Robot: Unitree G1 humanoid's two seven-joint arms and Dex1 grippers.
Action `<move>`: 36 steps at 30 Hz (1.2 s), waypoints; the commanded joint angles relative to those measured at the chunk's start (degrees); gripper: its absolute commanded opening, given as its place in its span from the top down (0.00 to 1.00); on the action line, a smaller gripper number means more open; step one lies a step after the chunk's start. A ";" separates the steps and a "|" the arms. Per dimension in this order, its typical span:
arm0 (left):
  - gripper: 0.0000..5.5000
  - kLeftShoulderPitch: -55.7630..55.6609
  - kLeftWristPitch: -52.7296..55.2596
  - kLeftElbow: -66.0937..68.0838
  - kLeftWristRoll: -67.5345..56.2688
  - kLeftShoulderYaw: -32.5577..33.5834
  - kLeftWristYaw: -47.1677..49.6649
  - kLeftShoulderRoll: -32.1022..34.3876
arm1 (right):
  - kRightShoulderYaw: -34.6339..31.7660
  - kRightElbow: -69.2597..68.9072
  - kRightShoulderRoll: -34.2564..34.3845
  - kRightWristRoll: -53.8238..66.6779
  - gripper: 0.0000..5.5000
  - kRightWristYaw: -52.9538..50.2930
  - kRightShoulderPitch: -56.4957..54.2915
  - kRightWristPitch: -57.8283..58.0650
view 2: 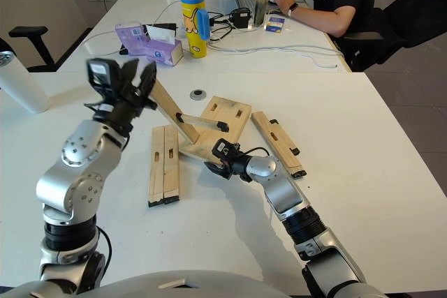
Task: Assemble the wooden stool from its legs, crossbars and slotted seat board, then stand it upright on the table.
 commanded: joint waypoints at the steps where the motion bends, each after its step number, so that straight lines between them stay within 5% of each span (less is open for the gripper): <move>1: 0.66 -3.67 -0.64 -2.03 -7.88 8.31 0.11 -2.09 | 0.57 1.27 -0.64 -0.56 0.41 0.34 1.75 2.00; 4: 0.66 -0.98 -1.94 3.68 -12.43 19.82 3.66 -2.83 | -0.15 1.81 -0.26 -0.81 0.41 -1.04 1.88 1.80; 6: 0.66 5.52 2.33 8.95 -10.79 21.34 3.96 -0.92 | -0.52 2.64 0.16 -1.19 0.41 -2.30 1.79 1.67; 14: 0.61 25.57 6.16 17.93 -2.66 8.80 -11.06 6.00 | -1.54 2.80 0.56 -1.24 0.41 -4.93 2.51 1.65; 17: 0.52 25.39 8.52 14.75 -3.30 6.52 -12.40 5.75 | -1.72 2.98 0.73 -1.29 0.41 -5.49 2.52 1.61; 25: 0.52 26.19 15.64 12.40 -2.90 0.48 -14.65 6.62 | -4.87 5.58 2.76 -1.69 0.41 -11.73 1.38 -4.80; 30: 0.52 25.86 13.82 14.92 2.86 -3.33 -14.10 7.81 | -6.69 0.85 4.23 4.14 0.41 -7.08 2.10 -9.19; 36: 0.52 24.87 11.25 17.72 6.83 -0.60 -14.99 11.08 | -8.51 -3.78 3.73 7.20 0.41 -5.23 3.49 -8.34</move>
